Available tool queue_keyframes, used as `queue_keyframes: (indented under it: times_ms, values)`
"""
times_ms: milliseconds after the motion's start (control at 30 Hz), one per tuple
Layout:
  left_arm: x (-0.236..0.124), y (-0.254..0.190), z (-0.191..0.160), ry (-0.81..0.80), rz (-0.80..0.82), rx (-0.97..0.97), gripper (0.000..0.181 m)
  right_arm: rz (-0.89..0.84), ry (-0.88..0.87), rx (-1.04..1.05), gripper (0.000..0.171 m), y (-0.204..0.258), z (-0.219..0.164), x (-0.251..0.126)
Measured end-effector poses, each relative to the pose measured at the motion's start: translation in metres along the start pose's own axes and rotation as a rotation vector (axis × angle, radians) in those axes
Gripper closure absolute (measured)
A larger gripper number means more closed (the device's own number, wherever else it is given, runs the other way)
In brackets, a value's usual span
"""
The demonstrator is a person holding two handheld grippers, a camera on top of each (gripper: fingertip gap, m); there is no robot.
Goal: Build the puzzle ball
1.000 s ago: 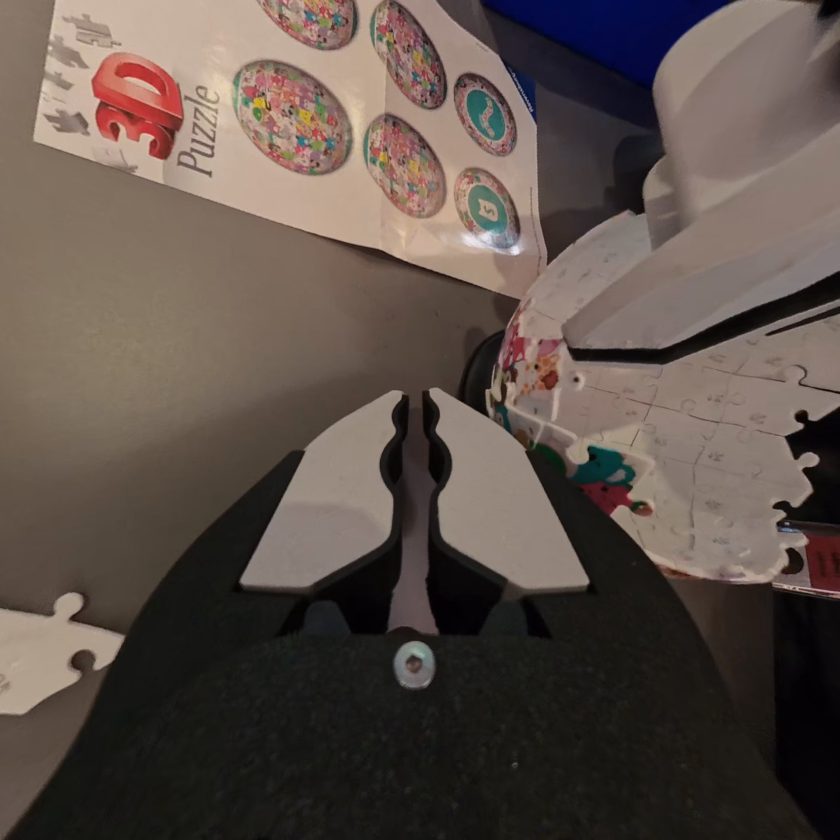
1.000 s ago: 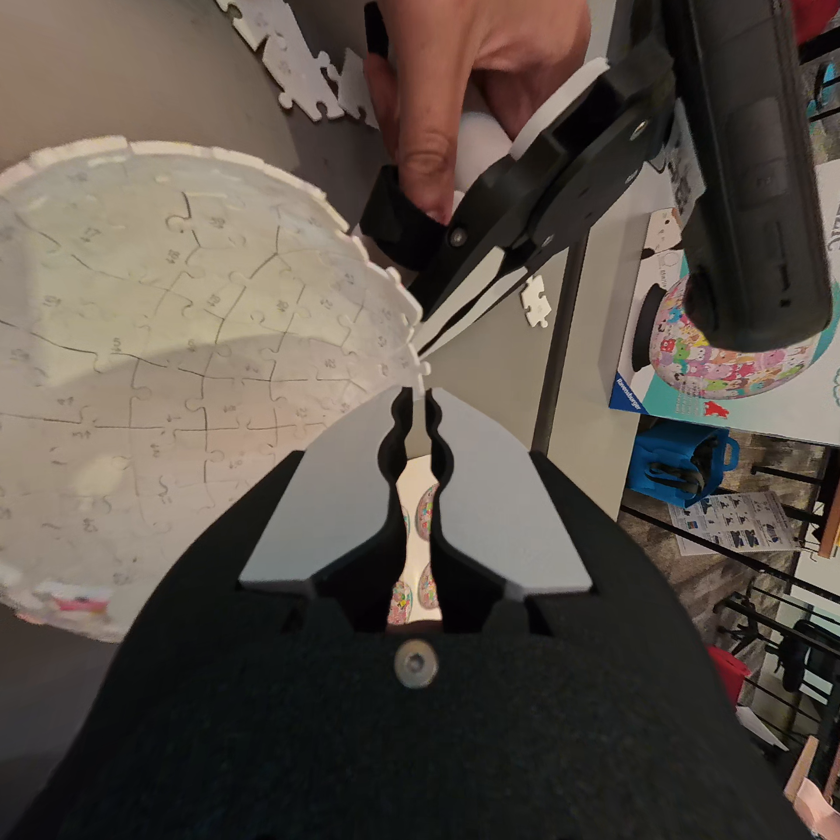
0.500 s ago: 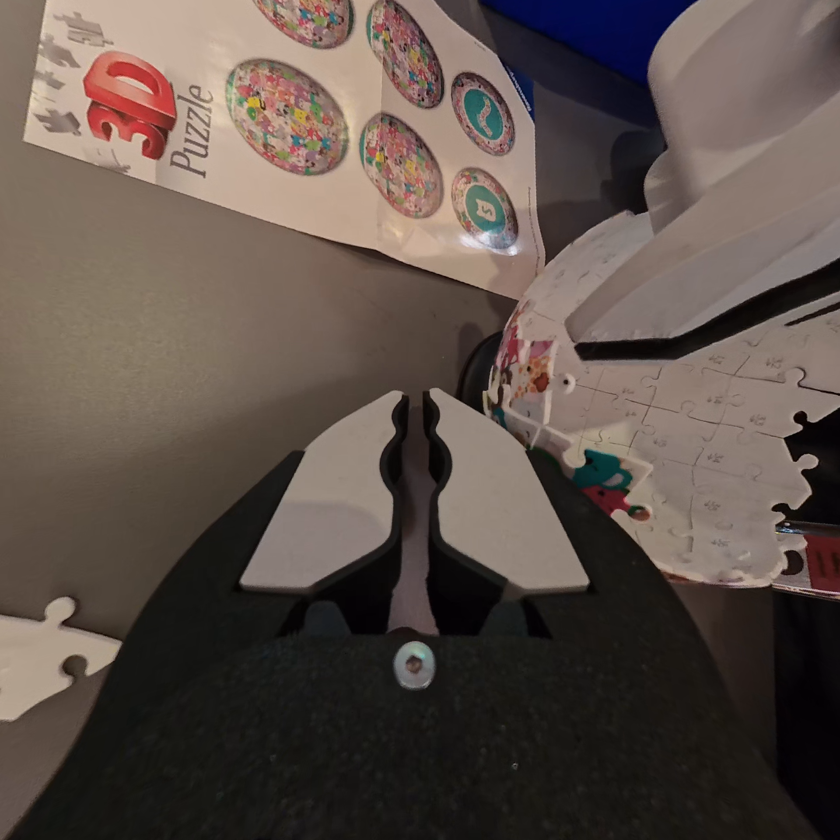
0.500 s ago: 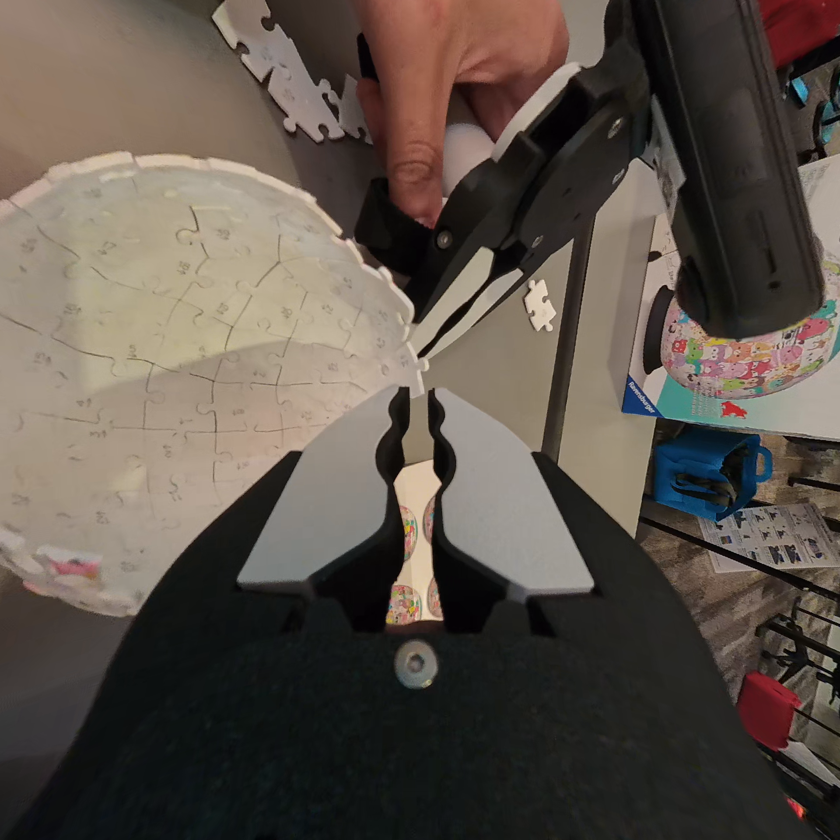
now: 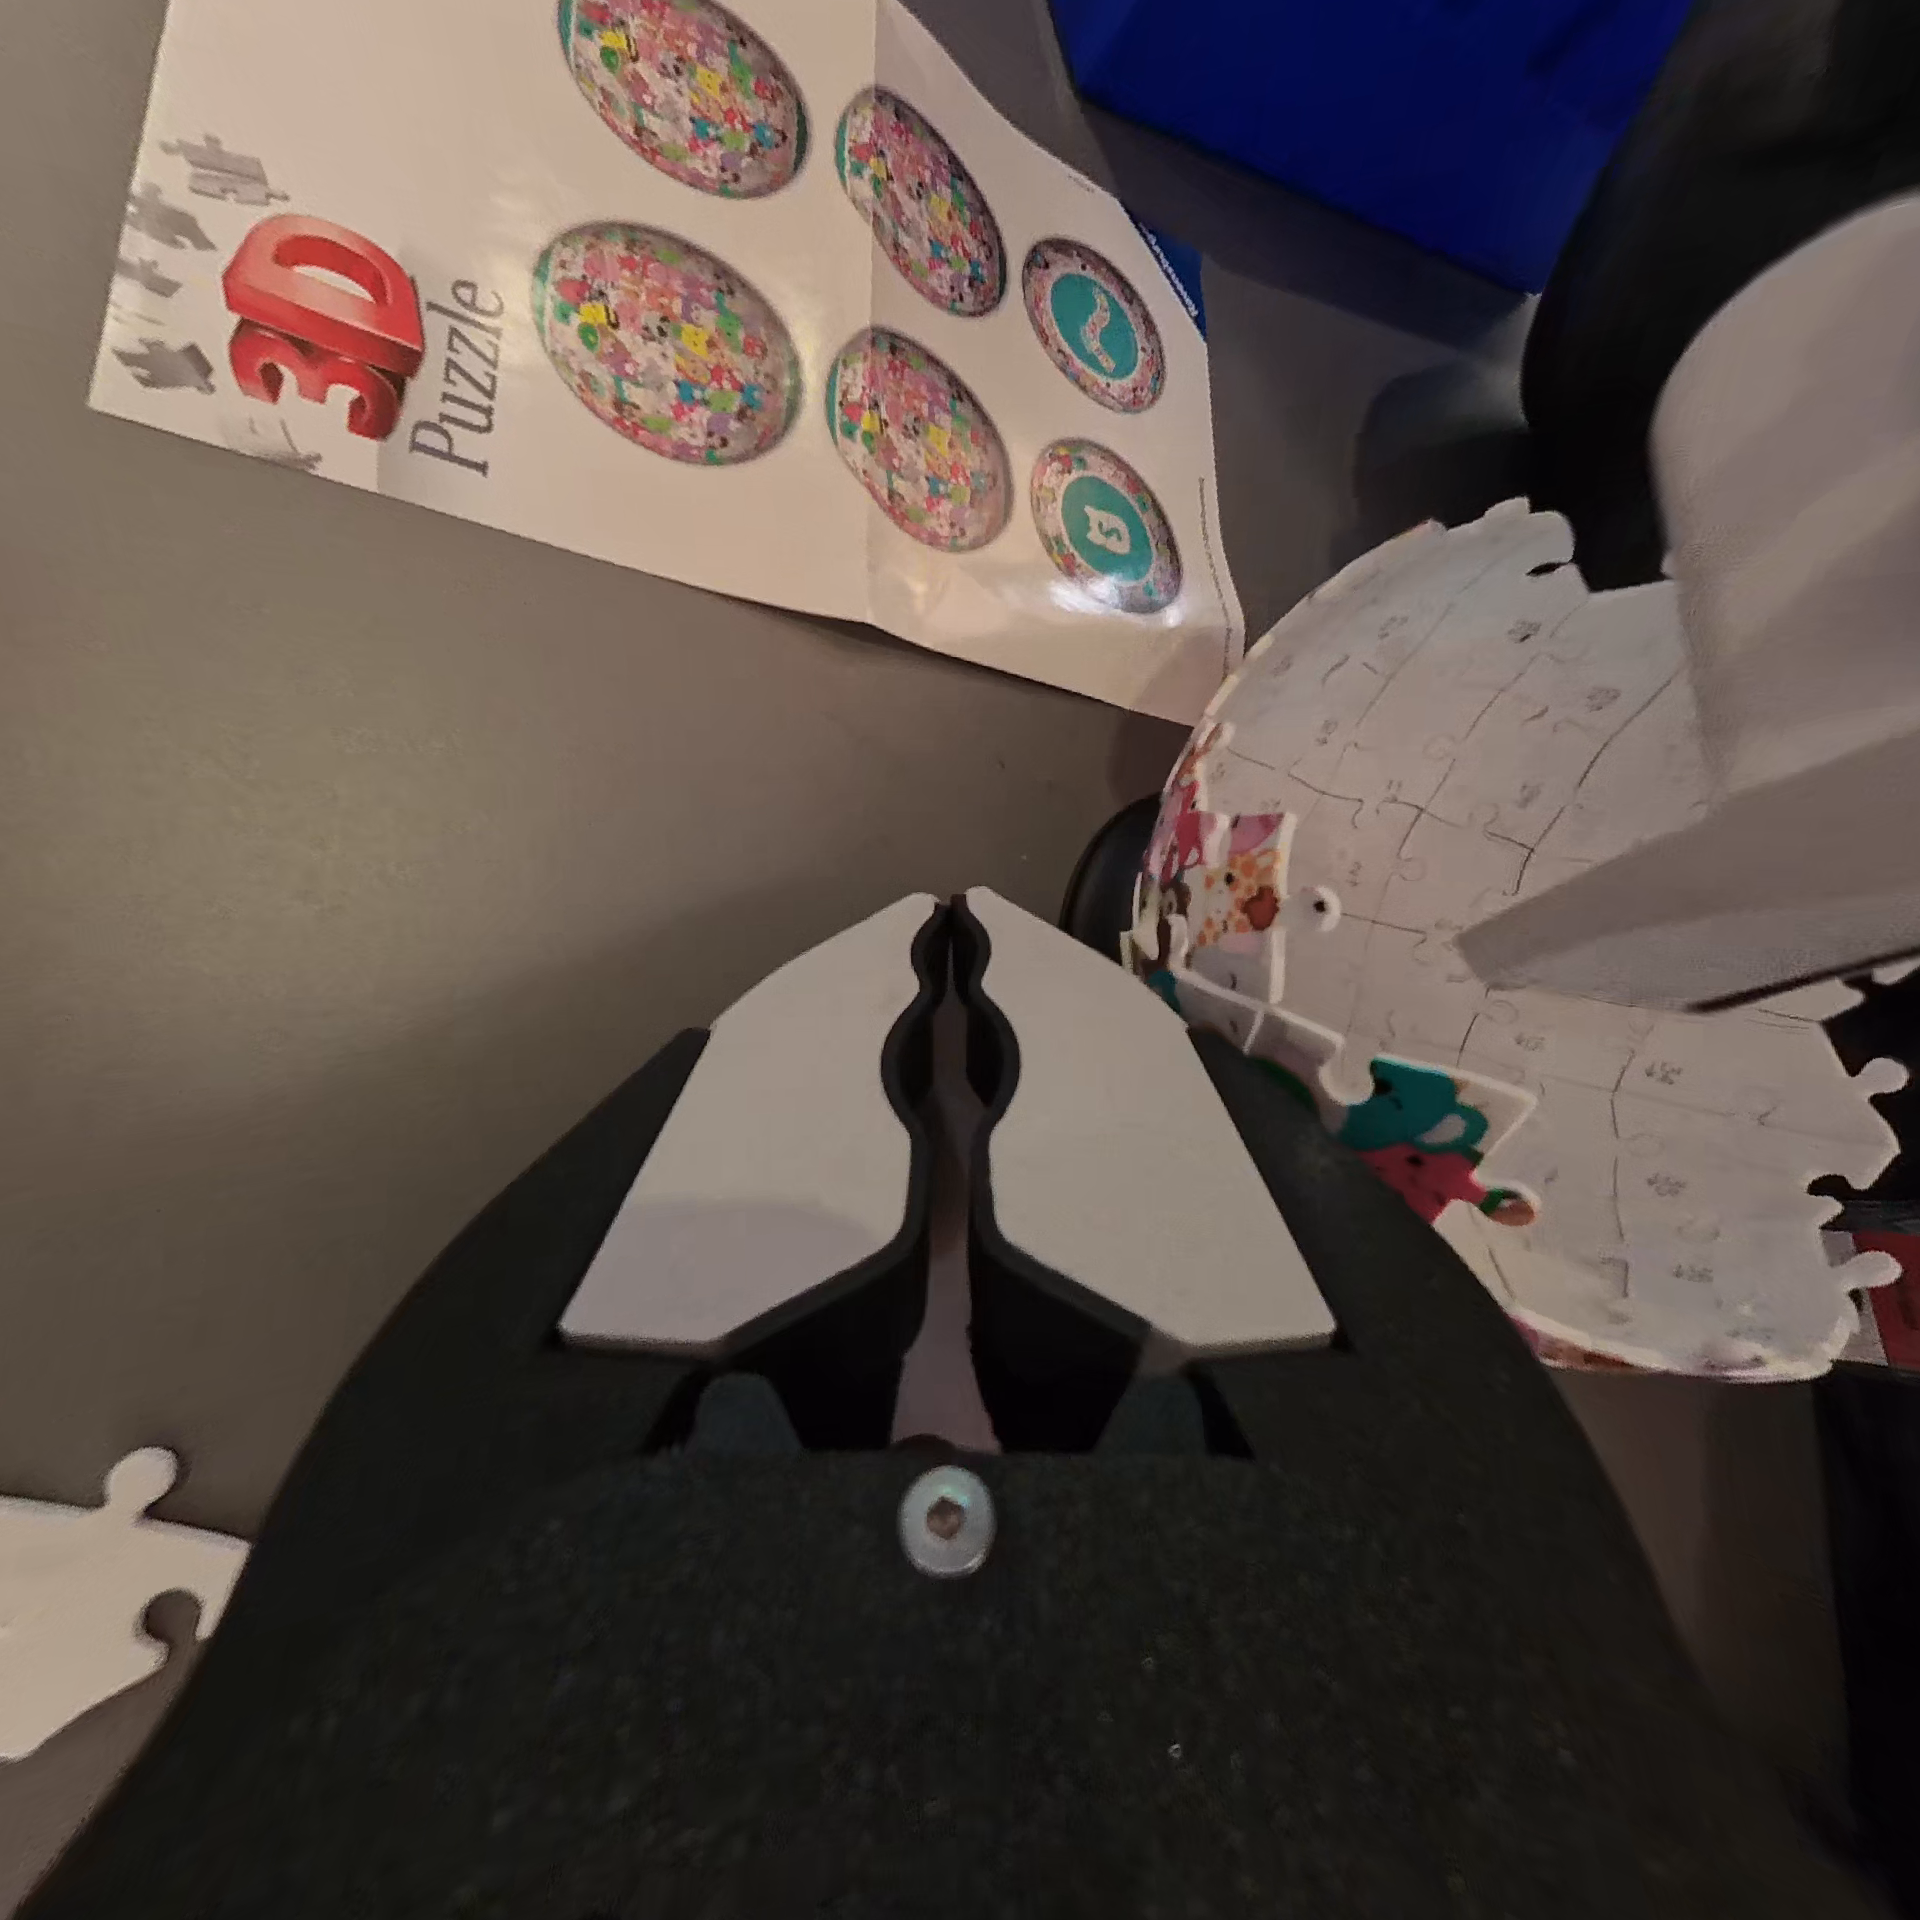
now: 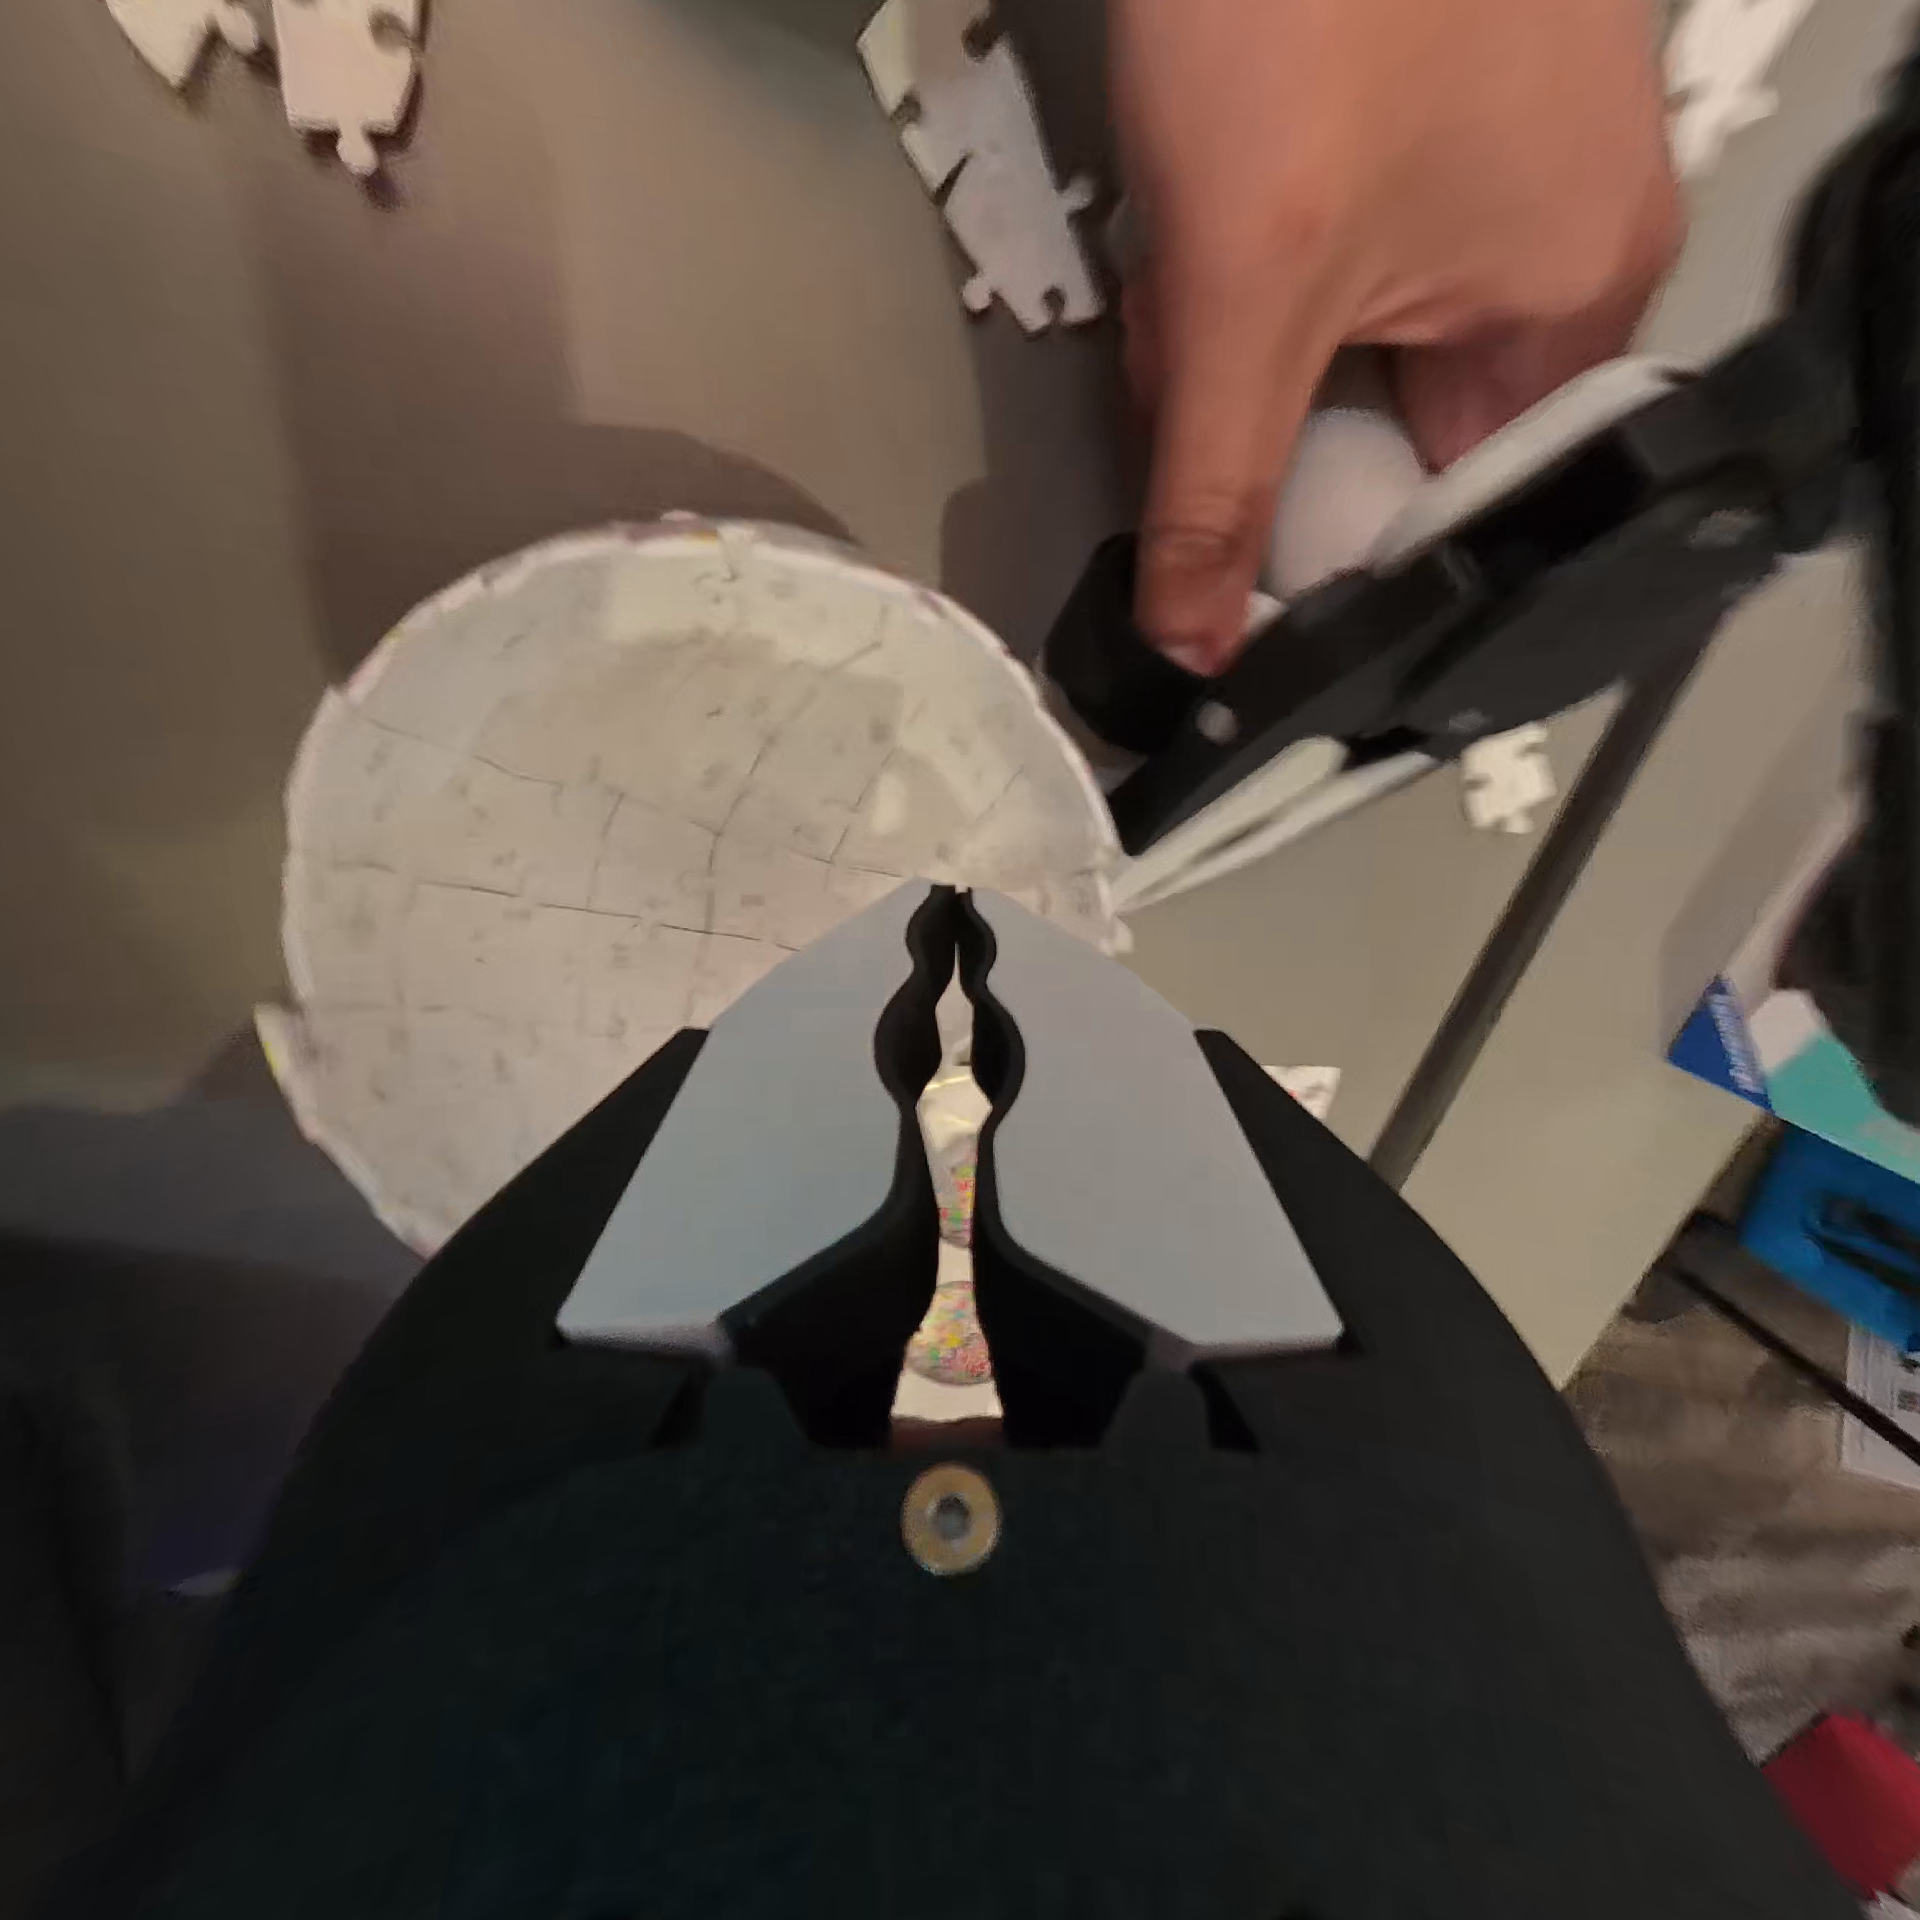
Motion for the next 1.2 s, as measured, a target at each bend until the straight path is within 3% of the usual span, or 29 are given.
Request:
queue_keyframes:
  times_ms: [167, 467, 1200]
  values:
    - [0.001, -0.002, 0.000, -0.010, 0.017, 0.019, 0.181, -0.011, 0.137, -0.019, 0.171, 0.008, -0.002, 0.017]
    - [0.003, -0.003, 0.000, -0.001, 0.002, 0.020, 0.181, -0.061, 0.218, -0.001, 0.171, 0.010, -0.006, 0.037]
    - [0.003, -0.003, -0.001, 0.022, 0.023, 0.023, 0.181, -0.098, 0.233, -0.023, 0.171, 0.011, -0.002, 0.041]
Point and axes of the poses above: each gripper's, where its closed fingertips meet, x out along the fingers, z out of its top, y = z × x across the jaws, the point moved 7 cm from there along -x, back along the fingers, and after that the axes turned 13 degrees about -z, right-handed, at the moved point
